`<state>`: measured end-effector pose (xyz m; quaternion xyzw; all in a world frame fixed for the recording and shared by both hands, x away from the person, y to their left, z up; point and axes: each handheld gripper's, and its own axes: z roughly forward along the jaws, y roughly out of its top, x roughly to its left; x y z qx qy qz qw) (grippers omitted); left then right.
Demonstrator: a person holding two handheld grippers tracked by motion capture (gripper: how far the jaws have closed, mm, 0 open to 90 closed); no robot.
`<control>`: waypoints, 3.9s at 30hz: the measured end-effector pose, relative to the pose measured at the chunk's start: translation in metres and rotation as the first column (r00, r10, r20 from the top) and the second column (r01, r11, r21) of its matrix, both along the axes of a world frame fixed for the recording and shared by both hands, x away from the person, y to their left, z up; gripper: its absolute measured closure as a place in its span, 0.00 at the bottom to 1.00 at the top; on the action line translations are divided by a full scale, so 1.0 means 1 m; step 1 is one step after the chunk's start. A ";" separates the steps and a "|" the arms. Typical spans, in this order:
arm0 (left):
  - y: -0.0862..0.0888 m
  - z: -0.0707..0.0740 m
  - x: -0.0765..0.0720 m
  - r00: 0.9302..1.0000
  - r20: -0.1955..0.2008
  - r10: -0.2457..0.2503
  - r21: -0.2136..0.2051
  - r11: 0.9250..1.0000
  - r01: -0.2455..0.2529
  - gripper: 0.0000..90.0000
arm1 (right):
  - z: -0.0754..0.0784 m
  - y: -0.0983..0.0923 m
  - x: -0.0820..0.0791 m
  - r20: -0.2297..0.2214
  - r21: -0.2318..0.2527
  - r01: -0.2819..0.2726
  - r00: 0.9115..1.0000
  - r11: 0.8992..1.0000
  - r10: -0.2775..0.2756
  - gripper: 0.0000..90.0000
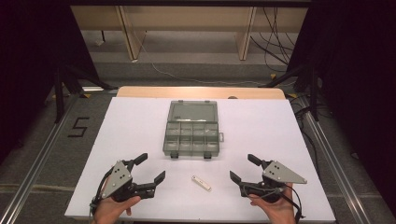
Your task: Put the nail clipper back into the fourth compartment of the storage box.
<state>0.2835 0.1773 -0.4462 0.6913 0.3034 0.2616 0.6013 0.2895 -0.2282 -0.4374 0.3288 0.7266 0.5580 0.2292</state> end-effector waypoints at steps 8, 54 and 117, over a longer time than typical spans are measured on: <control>-0.001 0.000 0.001 1.000 -0.001 -0.006 0.003 1.000 0.006 0.17 | 0.002 0.000 -0.002 -0.011 -0.016 -0.014 1.000 1.000 0.014 0.17; -0.001 -0.001 0.002 1.000 0.002 -0.002 0.008 1.000 0.002 0.17 | 0.018 0.087 0.037 -0.166 -0.403 -0.303 0.952 0.863 0.257 0.27; 0.000 0.000 0.001 1.000 0.005 -0.005 0.004 1.000 0.005 0.17 | -0.024 0.157 0.077 -0.588 -0.586 -0.573 0.787 0.573 0.185 0.77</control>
